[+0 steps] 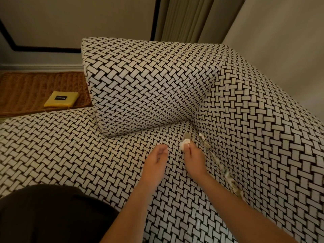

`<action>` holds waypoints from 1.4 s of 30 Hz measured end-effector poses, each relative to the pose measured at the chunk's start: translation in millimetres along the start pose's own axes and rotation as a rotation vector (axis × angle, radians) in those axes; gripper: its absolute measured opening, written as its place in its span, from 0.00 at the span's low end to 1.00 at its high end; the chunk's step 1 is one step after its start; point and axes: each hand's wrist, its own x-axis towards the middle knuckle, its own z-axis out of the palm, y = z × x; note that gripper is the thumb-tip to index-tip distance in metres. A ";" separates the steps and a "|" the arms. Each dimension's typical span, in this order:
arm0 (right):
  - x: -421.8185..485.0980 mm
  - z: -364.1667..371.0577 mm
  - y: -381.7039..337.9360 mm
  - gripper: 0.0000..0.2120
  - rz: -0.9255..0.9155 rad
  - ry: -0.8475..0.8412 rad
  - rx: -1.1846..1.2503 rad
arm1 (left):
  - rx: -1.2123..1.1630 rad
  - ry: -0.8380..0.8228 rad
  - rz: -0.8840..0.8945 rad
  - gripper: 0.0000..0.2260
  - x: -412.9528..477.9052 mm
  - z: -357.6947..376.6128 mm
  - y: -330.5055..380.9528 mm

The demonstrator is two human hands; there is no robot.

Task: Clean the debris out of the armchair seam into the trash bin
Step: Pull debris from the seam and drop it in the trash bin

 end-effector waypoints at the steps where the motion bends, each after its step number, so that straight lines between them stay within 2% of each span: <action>1: -8.5 -2.7 -5.1 0.12 0.013 -0.066 0.133 | -0.023 -0.017 -0.023 0.13 -3.7 0.7 0.4; 3: -22.1 -7.8 -19.2 0.10 0.040 -0.181 0.353 | -0.110 -0.045 -0.090 0.15 -8.7 1.4 0.4; 5: -35.3 -10.0 -33.0 0.13 0.065 -0.267 0.458 | -0.248 -0.076 -0.154 0.16 -13.2 1.5 0.5; 7: -46.4 -8.7 -43.7 0.12 0.099 -0.357 0.541 | -0.287 -0.107 -0.192 0.17 -17.1 0.8 -0.2; 11: -59.8 -6.0 -56.5 0.11 0.071 -0.540 0.579 | -0.246 -0.052 -0.216 0.11 -23.7 -4.7 -2.2; 15: -53.6 -16.0 -53.6 0.14 0.039 -0.757 0.546 | -0.213 0.051 -0.228 0.11 -22.8 -12.0 -2.4; 17: -45.2 -22.7 -49.7 0.14 0.091 -0.714 0.550 | -0.265 0.129 -0.236 0.11 -21.7 -12.9 -2.0; 19: -33.2 -28.0 -42.9 0.14 0.206 -0.548 0.567 | -0.385 0.214 -0.275 0.10 -19.8 -14.1 0.6; 23: 3.8 -28.3 -11.8 0.19 0.321 -0.174 0.392 | -0.379 0.272 -0.312 0.11 -16.9 -15.1 2.9; 25: 22.7 -29.2 3.1 0.23 0.372 -0.078 0.329 | -0.366 0.266 -0.319 0.10 -16.8 -15.3 3.4; 27: 40.0 -29.9 12.6 0.26 0.418 -0.056 0.269 | -0.369 0.264 -0.339 0.09 -16.1 -16.0 3.2; 31: 68.4 -27.0 12.0 0.26 0.469 -0.152 0.012 | -0.371 0.246 -0.336 0.08 -15.0 -17.1 4.7; 35: 85.5 -38.8 -4.6 0.28 0.449 -0.374 -0.349 | -0.354 0.213 -0.299 0.09 -17.6 -18.3 6.6; 39: 88.7 -48.3 -17.7 0.24 0.451 -0.600 -0.598 | -0.364 0.200 -0.301 0.09 -16.1 -19.4 6.0; 42: 91.9 -51.4 -22.9 0.21 0.436 -0.652 -0.731 | -0.367 0.189 -0.309 0.09 -15.0 -19.6 4.5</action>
